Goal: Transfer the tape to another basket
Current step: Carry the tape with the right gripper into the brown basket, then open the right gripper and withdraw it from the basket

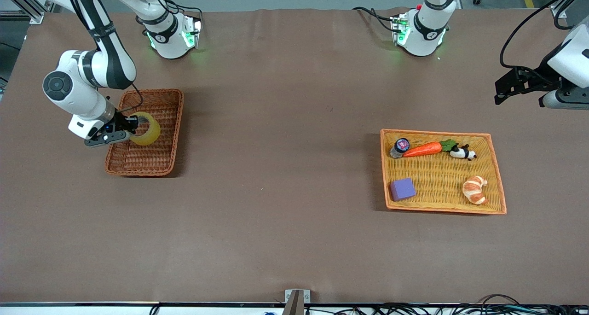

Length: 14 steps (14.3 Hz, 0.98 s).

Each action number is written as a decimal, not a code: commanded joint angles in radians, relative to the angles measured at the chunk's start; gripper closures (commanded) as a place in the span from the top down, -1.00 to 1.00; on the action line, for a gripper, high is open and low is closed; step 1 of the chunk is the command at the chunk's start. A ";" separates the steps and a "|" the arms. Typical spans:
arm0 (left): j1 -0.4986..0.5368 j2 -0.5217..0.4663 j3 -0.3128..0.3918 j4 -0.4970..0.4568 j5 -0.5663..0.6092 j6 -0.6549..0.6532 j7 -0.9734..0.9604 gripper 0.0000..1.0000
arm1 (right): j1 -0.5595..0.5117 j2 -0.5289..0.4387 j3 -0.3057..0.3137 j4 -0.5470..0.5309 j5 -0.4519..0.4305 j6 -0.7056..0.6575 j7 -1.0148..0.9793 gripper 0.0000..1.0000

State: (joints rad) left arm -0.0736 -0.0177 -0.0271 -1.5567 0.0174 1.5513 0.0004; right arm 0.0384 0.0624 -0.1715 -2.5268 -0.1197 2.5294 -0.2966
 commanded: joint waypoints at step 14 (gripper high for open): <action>0.005 -0.010 0.001 -0.008 -0.025 0.033 0.018 1.00 | -0.009 -0.021 0.009 0.204 0.002 -0.231 0.056 1.00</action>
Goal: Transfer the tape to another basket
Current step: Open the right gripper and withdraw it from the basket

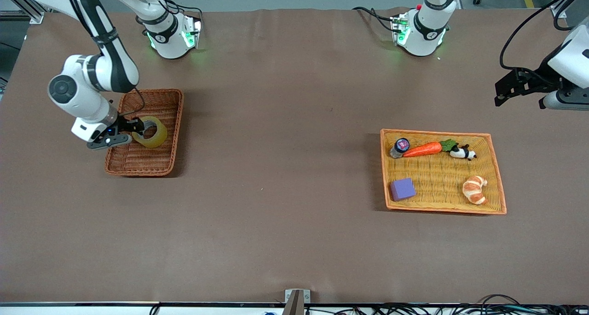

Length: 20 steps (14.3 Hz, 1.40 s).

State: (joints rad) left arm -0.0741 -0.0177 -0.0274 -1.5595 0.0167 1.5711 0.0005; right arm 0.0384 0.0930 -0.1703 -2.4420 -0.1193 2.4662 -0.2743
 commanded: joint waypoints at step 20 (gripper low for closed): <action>0.000 -0.016 -0.006 -0.008 -0.011 0.004 0.015 1.00 | -0.037 -0.096 0.060 0.979 0.141 -0.994 0.403 1.00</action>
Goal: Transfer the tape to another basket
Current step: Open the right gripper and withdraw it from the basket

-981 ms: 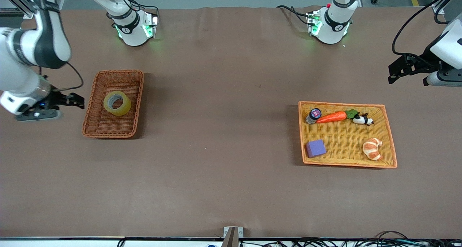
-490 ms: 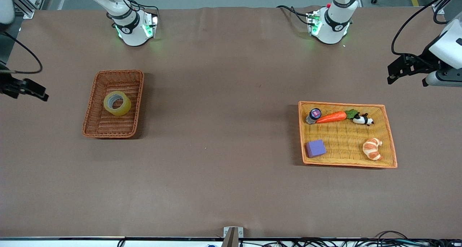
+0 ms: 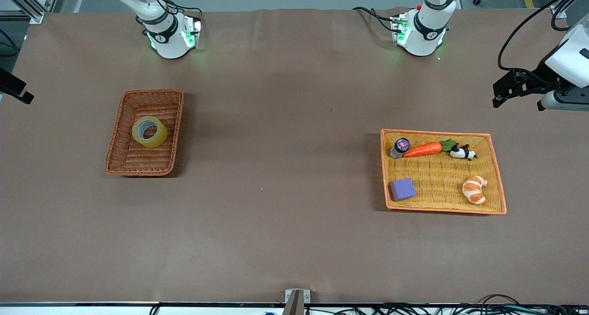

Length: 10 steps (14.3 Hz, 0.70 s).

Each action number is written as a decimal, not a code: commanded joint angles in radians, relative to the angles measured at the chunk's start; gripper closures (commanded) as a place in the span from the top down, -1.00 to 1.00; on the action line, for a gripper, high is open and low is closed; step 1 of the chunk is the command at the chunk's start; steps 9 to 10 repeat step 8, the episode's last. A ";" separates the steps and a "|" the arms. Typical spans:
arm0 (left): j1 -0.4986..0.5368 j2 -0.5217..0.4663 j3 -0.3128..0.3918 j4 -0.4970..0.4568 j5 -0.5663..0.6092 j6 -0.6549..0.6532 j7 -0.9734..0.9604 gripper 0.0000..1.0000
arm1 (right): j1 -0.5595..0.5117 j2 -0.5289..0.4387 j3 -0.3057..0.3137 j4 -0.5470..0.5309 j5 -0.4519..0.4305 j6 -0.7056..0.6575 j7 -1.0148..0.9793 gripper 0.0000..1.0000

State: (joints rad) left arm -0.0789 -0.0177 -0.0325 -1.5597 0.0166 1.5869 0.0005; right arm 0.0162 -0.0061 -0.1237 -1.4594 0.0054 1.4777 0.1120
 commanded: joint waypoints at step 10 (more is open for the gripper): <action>0.007 0.010 0.002 0.033 -0.024 -0.012 0.010 1.00 | -0.015 0.003 0.015 -0.004 0.016 0.004 0.005 1.00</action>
